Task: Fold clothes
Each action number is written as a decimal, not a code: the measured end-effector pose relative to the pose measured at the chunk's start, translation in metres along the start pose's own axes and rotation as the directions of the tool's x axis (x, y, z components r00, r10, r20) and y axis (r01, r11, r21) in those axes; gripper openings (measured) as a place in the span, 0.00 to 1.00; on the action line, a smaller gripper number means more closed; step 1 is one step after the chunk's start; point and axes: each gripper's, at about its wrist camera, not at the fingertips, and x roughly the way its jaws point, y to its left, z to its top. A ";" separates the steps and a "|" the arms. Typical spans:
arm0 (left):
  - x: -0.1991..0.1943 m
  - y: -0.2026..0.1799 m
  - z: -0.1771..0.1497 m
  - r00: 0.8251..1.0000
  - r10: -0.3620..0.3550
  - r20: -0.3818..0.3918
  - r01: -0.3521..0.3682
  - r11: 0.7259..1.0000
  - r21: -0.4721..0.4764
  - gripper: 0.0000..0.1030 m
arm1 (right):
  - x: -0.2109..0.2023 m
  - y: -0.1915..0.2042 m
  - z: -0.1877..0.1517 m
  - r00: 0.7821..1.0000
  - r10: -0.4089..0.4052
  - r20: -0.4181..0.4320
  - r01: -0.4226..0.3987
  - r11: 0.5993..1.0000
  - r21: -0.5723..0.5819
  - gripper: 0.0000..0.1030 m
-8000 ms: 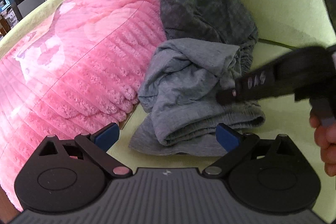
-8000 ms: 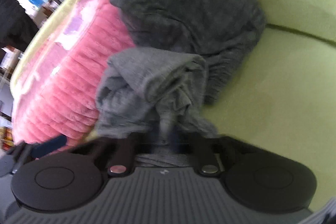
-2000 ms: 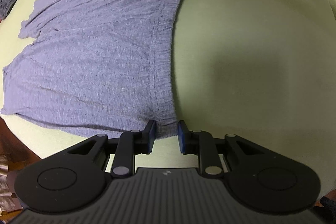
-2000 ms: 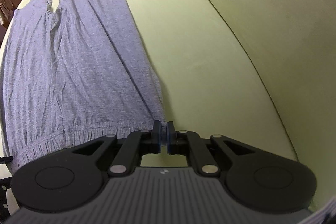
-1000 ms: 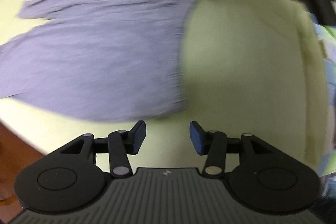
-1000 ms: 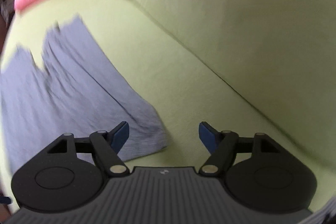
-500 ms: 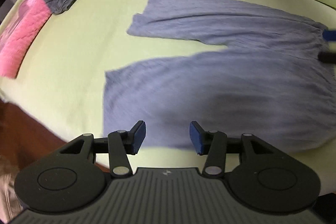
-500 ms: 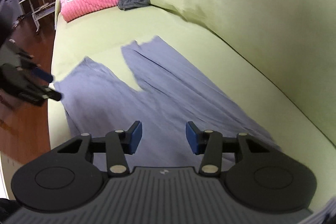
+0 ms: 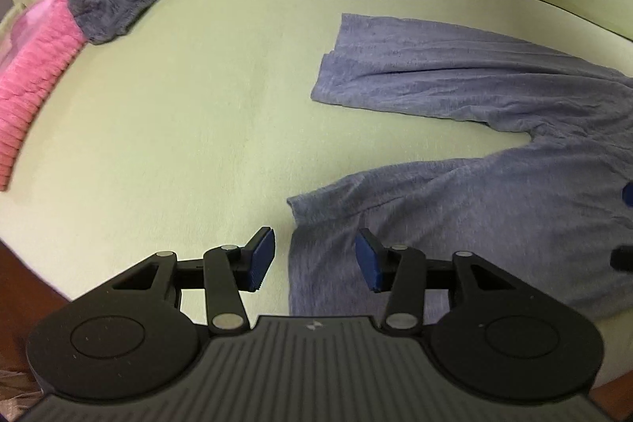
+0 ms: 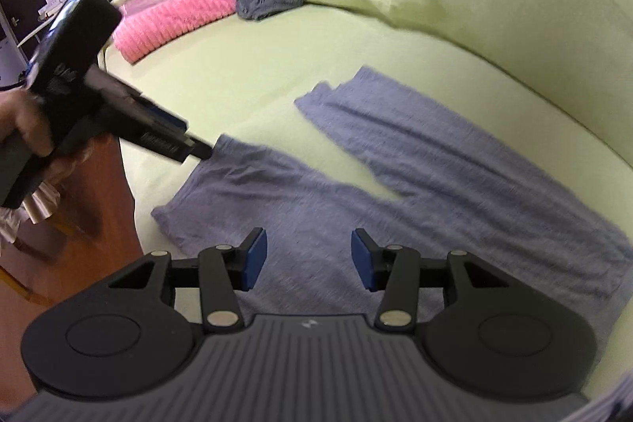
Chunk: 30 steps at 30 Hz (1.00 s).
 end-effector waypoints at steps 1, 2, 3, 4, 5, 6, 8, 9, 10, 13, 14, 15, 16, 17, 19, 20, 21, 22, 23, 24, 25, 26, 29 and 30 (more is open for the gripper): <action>0.004 0.000 0.000 1.000 0.001 -0.005 -0.001 1.000 0.005 0.46 | 0.000 0.001 -0.003 1.000 0.003 0.011 -0.003 1.000 0.005 0.43; 0.008 0.001 -0.001 1.000 0.002 -0.012 -0.002 1.000 0.010 0.42 | 0.002 0.003 -0.005 1.000 0.005 0.011 -0.005 1.000 0.014 0.44; 0.013 0.002 -0.001 1.000 0.004 -0.021 -0.004 1.000 0.016 0.41 | 0.005 0.004 -0.007 1.000 0.005 0.005 -0.005 1.000 0.024 0.45; 0.016 0.004 -0.001 1.000 -0.006 -0.022 0.007 1.000 0.015 0.41 | 0.008 0.004 -0.009 1.000 0.004 -0.003 -0.004 0.999 0.033 0.45; 0.018 0.007 -0.001 0.999 -0.036 -0.017 0.036 0.999 0.013 0.41 | 0.008 0.002 -0.012 1.000 0.000 -0.011 0.000 0.999 0.041 0.45; 0.021 0.010 -0.001 0.998 -0.061 -0.014 0.061 0.998 0.015 0.39 | 0.010 0.002 -0.015 1.000 -0.005 -0.017 0.006 0.999 0.048 0.45; 0.031 0.014 0.002 0.995 -0.099 -0.022 0.100 0.994 0.040 0.38 | 0.020 0.005 -0.015 0.999 -0.026 -0.031 0.028 0.997 0.070 0.45; 0.035 0.017 0.003 0.992 -0.120 -0.028 0.121 0.991 0.051 0.35 | 0.025 0.006 -0.015 0.999 -0.040 -0.033 0.043 0.996 0.082 0.45; 0.039 0.019 0.005 0.989 -0.142 -0.034 0.144 0.988 0.061 0.30 | 0.029 0.008 -0.014 0.998 -0.055 -0.035 0.058 0.994 0.096 0.45; 0.044 0.024 0.010 0.976 -0.212 -0.043 0.214 0.974 0.073 0.15 | 0.043 0.014 -0.013 0.994 -0.101 -0.046 0.106 0.985 0.139 0.46; 0.044 0.027 0.012 0.963 -0.266 -0.043 0.269 0.960 0.074 0.07 | 0.047 0.016 -0.013 0.992 -0.116 -0.052 0.123 0.980 0.154 0.46; 0.044 0.030 0.014 0.947 -0.319 -0.043 0.322 0.943 0.082 0.02 | 0.051 0.019 -0.012 0.990 -0.131 -0.059 0.139 0.976 0.168 0.46; 0.044 0.031 0.016 0.935 -0.352 -0.041 0.354 0.931 0.090 0.02 | 0.054 0.021 -0.012 0.988 -0.144 -0.064 0.153 0.971 0.181 0.46; 0.045 0.032 0.019 0.925 -0.379 -0.038 0.381 0.920 0.093 0.02 | 0.056 0.023 -0.012 0.986 -0.152 -0.068 0.163 0.968 0.193 0.46; 0.049 0.033 0.025 0.911 -0.410 -0.038 0.412 0.907 0.085 0.01 | 0.059 0.027 -0.014 0.982 -0.172 -0.078 0.186 0.957 0.223 0.46; 0.053 0.035 0.030 0.904 -0.426 -0.038 0.427 0.901 0.071 0.00 | 0.061 0.030 -0.016 0.980 -0.183 -0.083 0.198 0.951 0.239 0.46; 0.058 0.037 0.034 0.899 -0.437 -0.040 0.438 0.897 0.053 0.00 | 0.063 0.033 -0.017 0.978 -0.191 -0.089 0.208 0.945 0.253 0.46; 0.063 0.040 0.038 0.894 -0.446 -0.043 0.447 0.894 0.035 0.00 | 0.063 0.035 -0.019 0.976 -0.196 -0.093 0.214 0.941 0.263 0.46; 0.067 0.044 0.040 0.889 -0.456 -0.044 0.457 0.889 0.020 0.00 | 0.061 0.036 -0.020 0.975 -0.201 -0.098 0.220 0.937 0.271 0.46; 0.066 0.047 0.040 0.884 -0.466 -0.046 0.467 0.884 0.016 0.00 | 0.059 0.037 -0.021 0.973 -0.205 -0.103 0.226 0.934 0.278 0.46; 0.064 0.049 0.039 0.879 -0.474 -0.048 0.476 0.880 0.015 0.00 | 0.057 0.038 -0.022 0.972 -0.207 -0.109 0.231 0.930 0.287 0.46; 0.060 0.052 0.036 0.876 -0.480 -0.053 0.481 0.876 0.016 0.02 | 0.056 0.039 -0.024 0.971 -0.209 -0.115 0.235 0.926 0.295 0.46; 0.052 0.061 0.024 0.865 -0.494 -0.086 0.495 0.869 -0.008 0.39 | 0.050 0.041 -0.026 0.970 -0.210 -0.121 0.238 0.920 0.311 0.49; 0.050 0.063 0.021 0.864 -0.496 -0.083 0.497 0.868 -0.015 0.45 | 0.051 0.042 -0.027 0.971 -0.208 -0.120 0.236 0.920 0.313 0.50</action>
